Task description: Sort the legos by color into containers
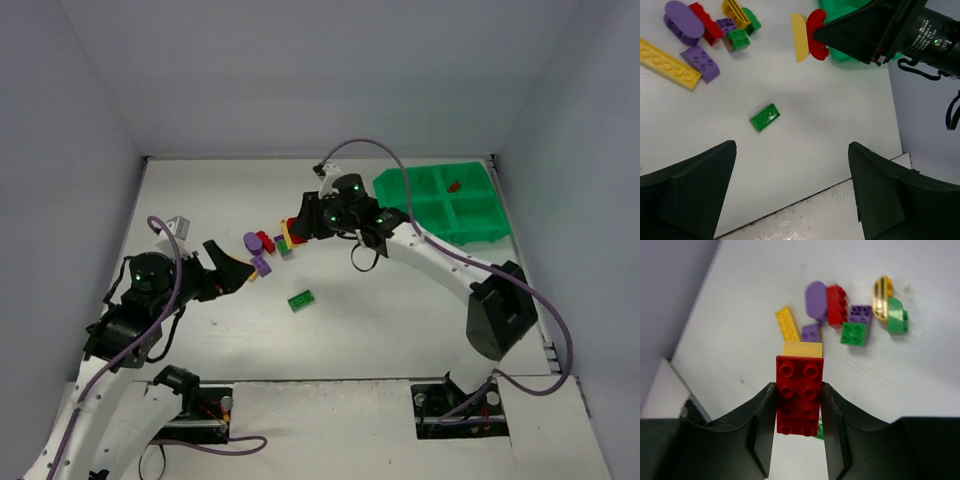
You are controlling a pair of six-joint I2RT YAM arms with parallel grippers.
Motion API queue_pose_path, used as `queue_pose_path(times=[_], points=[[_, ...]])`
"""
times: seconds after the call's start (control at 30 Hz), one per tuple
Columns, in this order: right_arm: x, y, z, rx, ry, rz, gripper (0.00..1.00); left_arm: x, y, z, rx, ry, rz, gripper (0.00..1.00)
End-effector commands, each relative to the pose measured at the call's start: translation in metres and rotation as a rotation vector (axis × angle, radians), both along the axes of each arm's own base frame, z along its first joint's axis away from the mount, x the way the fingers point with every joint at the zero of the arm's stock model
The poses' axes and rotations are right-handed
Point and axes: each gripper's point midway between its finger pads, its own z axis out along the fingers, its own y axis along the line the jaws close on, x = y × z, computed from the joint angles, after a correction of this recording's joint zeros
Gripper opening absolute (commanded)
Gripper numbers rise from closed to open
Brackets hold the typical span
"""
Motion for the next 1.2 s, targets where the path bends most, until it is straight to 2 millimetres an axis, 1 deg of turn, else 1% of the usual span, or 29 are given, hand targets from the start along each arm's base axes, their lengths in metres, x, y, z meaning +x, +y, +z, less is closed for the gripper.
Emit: queue_pose_path(times=[0.0,0.03,0.07,0.1,0.13,0.17,0.2,0.23,0.27,0.3,0.33,0.37,0.4,0.43,0.47,0.53,0.57,0.6,0.77,0.83,0.9,0.93,0.97,1.0,1.17], points=[[-0.020,0.012,0.062,0.278,-0.087,0.172,0.00,0.025,-0.030,0.060,-0.138,-0.248,-0.109,0.86],[-0.022,0.009,0.068,0.314,-0.086,0.185,0.00,0.027,-0.040,0.073,-0.175,-0.301,-0.162,0.86],[-0.016,0.005,0.079,0.366,-0.118,0.194,0.00,0.027,-0.045,0.077,-0.192,-0.315,-0.187,0.85],[-0.020,0.000,0.081,0.393,-0.113,0.209,0.00,0.032,-0.051,0.077,-0.201,-0.316,-0.214,0.83],[-0.027,0.001,0.093,0.453,-0.119,0.258,0.00,0.032,-0.059,0.089,-0.231,-0.356,-0.259,0.82],[-0.028,-0.002,0.097,0.477,-0.119,0.273,0.00,0.034,-0.063,0.090,-0.243,-0.359,-0.277,0.82],[-0.027,-0.008,0.104,0.503,-0.128,0.281,0.00,0.042,-0.068,0.092,-0.254,-0.367,-0.294,0.81],[-0.032,-0.010,0.108,0.538,-0.124,0.309,0.00,0.046,-0.072,0.100,-0.278,-0.393,-0.305,0.80],[-0.033,-0.011,0.110,0.550,-0.125,0.318,0.00,0.047,-0.076,0.100,-0.293,-0.386,-0.325,0.80],[-0.034,-0.013,0.113,0.559,-0.130,0.324,0.00,0.055,-0.082,0.095,-0.300,-0.361,-0.335,0.80],[-0.037,-0.013,0.115,0.569,-0.138,0.346,0.00,0.059,-0.086,0.098,-0.312,-0.362,-0.355,0.79],[-0.039,-0.013,0.115,0.579,-0.127,0.350,0.00,0.056,-0.093,0.096,-0.321,-0.345,-0.407,0.79],[-0.041,-0.015,0.119,0.592,-0.132,0.360,0.00,0.063,-0.099,0.092,-0.325,-0.314,-0.428,0.79],[-0.041,-0.019,0.122,0.614,-0.152,0.376,0.00,0.065,-0.102,0.092,-0.337,-0.307,-0.447,0.78],[-0.043,-0.021,0.125,0.640,-0.130,0.375,0.00,0.063,-0.106,0.093,-0.346,-0.303,-0.478,0.78],[-0.042,-0.029,0.134,0.669,-0.159,0.382,0.00,0.068,-0.108,0.094,-0.349,-0.313,-0.481,0.78],[-0.043,-0.031,0.132,0.672,-0.144,0.388,0.00,0.072,-0.107,0.093,-0.341,-0.315,-0.471,0.78],[-0.044,-0.034,0.135,0.677,-0.150,0.390,0.00,0.075,-0.107,0.090,-0.335,-0.306,-0.465,0.78],[-0.046,-0.047,0.142,0.697,-0.163,0.411,0.00,0.081,-0.109,0.097,-0.339,-0.318,-0.486,0.77],[-0.048,-0.049,0.145,0.707,-0.167,0.428,0.00,0.082,-0.110,0.099,-0.345,-0.330,-0.500,0.76],[-0.051,-0.050,0.145,0.722,-0.159,0.446,0.00,0.084,-0.111,0.099,-0.348,-0.331,-0.506,0.73],[-0.054,-0.051,0.151,0.746,-0.164,0.460,0.00,0.083,-0.113,0.098,-0.354,-0.325,-0.523,0.72],[-0.054,-0.051,0.149,0.753,-0.153,0.467,0.00,0.082,-0.114,0.098,-0.361,-0.324,-0.536,0.71],[-0.055,-0.051,0.153,0.764,-0.170,0.481,0.00,0.082,-0.117,0.099,-0.376,-0.327,-0.552,0.71],[-0.060,-0.051,0.154,0.794,-0.144,0.514,0.00,0.082,-0.121,0.099,-0.396,-0.342,-0.596,0.71]])
